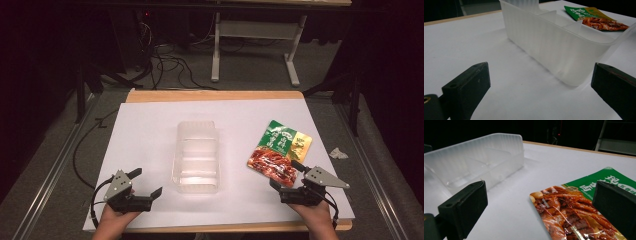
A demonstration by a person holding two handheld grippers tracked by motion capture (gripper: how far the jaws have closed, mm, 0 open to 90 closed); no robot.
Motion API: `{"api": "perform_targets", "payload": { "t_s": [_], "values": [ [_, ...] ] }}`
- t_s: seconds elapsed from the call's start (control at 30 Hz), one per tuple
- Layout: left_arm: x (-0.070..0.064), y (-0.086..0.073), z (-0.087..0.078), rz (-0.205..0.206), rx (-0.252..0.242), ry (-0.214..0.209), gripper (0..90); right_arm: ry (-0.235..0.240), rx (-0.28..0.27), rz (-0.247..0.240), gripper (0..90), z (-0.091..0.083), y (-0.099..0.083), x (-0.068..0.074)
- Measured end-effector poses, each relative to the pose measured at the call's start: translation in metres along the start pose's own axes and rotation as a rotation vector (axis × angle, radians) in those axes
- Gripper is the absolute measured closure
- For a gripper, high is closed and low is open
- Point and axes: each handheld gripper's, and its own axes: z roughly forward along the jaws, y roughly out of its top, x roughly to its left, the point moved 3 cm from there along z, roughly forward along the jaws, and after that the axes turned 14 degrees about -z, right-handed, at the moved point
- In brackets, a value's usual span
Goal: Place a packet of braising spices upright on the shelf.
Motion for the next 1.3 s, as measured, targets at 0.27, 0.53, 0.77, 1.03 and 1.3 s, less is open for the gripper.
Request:
{"api": "perform_targets", "payload": {
  "t_s": [0.27, 0.53, 0.77, 1.03, 1.3],
  "values": [
    [-0.001, 0.0, 0.002, 0.001, 0.008, 0.012, 2.8, -0.037, 0.003, 0.013, 0.4, -0.003, -0.004, -0.007],
    [0.001, -0.001, 0.003, -0.004, 0.015, 0.023, 2.8, -0.043, -0.003, 0.014, 0.3, -0.006, -0.004, -0.013],
    [0.001, -0.001, 0.003, -0.002, 0.013, 0.019, 2.8, -0.057, 0.003, 0.028, 0.2, -0.009, -0.004, -0.017],
    [0.001, -0.001, 0.003, 0.001, 0.014, 0.016, 2.8, -0.088, 0.022, 0.068, 0.2, -0.012, -0.009, -0.028],
    [0.0, -0.002, 0.005, 0.005, 0.023, 0.013, 2.8, -0.11, 0.048, 0.102, 3.1, -0.013, -0.017, -0.042]
  ]
}}
